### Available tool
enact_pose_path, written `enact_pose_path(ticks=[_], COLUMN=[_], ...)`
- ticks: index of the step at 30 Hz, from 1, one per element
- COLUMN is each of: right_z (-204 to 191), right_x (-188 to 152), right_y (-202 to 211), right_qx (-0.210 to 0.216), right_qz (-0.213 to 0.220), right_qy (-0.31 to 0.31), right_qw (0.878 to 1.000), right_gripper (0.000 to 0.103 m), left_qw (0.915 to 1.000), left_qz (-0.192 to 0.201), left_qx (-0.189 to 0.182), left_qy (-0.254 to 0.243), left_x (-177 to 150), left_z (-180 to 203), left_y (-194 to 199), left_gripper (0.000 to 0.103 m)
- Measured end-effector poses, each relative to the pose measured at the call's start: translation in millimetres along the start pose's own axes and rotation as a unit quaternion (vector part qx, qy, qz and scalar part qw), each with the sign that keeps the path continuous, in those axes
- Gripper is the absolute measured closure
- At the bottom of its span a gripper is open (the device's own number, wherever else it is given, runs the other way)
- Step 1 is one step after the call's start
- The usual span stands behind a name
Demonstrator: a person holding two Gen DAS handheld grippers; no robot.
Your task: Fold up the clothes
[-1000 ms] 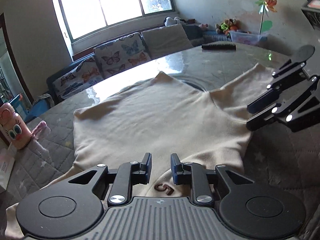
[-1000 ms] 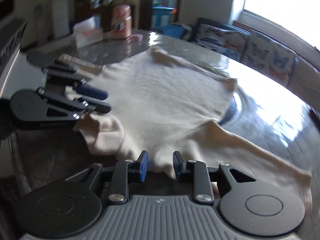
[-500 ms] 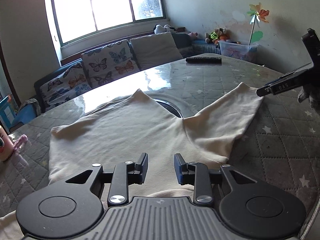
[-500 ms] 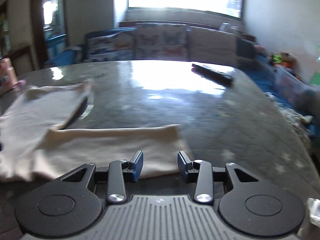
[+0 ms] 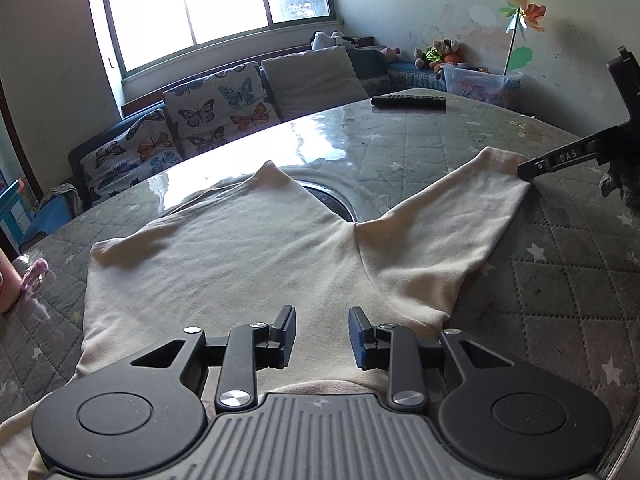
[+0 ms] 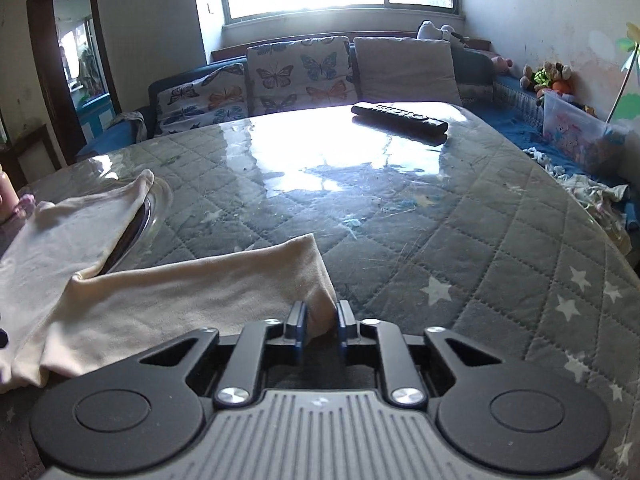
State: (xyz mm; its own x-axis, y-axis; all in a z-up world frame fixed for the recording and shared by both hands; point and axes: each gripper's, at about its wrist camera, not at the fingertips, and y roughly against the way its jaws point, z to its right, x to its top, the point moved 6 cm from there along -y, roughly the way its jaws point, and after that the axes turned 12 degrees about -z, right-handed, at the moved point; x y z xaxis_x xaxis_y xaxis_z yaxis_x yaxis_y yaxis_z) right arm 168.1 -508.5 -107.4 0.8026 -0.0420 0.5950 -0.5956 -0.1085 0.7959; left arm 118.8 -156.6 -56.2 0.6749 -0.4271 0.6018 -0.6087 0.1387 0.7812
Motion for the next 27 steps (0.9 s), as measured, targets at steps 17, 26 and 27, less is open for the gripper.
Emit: enact_pose_path(ticks=[17, 26, 27], right_z=[21, 9, 8], right_x=[12, 10, 9], right_y=[-3, -9, -10], right_qx=[0.049, 0.02, 0.016], right_qz=[-0.01, -0.01, -0.009], right_qy=[-0.045, -0.023, -0.022], right_qw=[0.998, 0.999, 1.0], right_gripper=[0.078, 0.065, 0.066], left_qw=[0.9998, 0.9997, 0.9997], left_qz=[0.001, 0.011, 0.01], left_qx=[-0.018, -0.02, -0.02], left_qy=[0.003, 0.006, 0.006], left_x=[6, 1, 0], left_z=[12, 9, 9], left_y=[-4, 3, 3], left_gripper=[0.069, 0.068, 0.068])
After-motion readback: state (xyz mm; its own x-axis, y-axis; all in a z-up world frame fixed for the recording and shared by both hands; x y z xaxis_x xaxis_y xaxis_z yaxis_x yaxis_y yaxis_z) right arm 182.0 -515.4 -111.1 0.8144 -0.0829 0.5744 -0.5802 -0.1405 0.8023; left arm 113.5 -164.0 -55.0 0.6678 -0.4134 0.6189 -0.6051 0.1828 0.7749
